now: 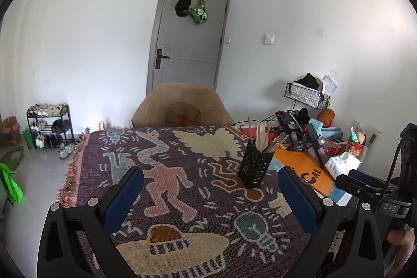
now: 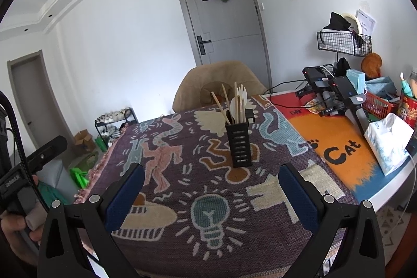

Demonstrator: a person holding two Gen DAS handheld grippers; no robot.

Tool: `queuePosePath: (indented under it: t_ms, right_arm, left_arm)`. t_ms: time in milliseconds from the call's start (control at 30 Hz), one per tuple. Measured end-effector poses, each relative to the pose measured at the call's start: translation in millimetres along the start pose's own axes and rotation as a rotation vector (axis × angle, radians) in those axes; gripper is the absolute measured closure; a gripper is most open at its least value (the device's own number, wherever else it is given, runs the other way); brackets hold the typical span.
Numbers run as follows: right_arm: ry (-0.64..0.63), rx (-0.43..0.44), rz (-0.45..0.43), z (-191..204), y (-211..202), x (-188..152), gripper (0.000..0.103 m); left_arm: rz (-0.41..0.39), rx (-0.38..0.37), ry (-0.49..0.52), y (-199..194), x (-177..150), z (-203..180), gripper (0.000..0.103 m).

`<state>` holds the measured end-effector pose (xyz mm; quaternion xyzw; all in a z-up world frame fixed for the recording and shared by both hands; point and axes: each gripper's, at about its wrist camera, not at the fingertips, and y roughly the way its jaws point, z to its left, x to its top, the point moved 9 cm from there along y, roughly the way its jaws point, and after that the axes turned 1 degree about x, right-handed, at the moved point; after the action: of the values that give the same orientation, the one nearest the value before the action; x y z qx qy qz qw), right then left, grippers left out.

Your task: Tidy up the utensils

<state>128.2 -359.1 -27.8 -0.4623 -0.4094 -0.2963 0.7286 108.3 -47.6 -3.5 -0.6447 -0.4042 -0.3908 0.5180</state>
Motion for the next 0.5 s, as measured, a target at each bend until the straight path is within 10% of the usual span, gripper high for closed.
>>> queuePosePath:
  t_ms: [500]
  right_arm:
    - [0.005, 0.000, -0.006, -3.0, -1.8, 0.4, 0.000]
  left_arm:
    - [-0.008, 0.008, 0.005, -3.0, 4.1, -1.4, 0.001]
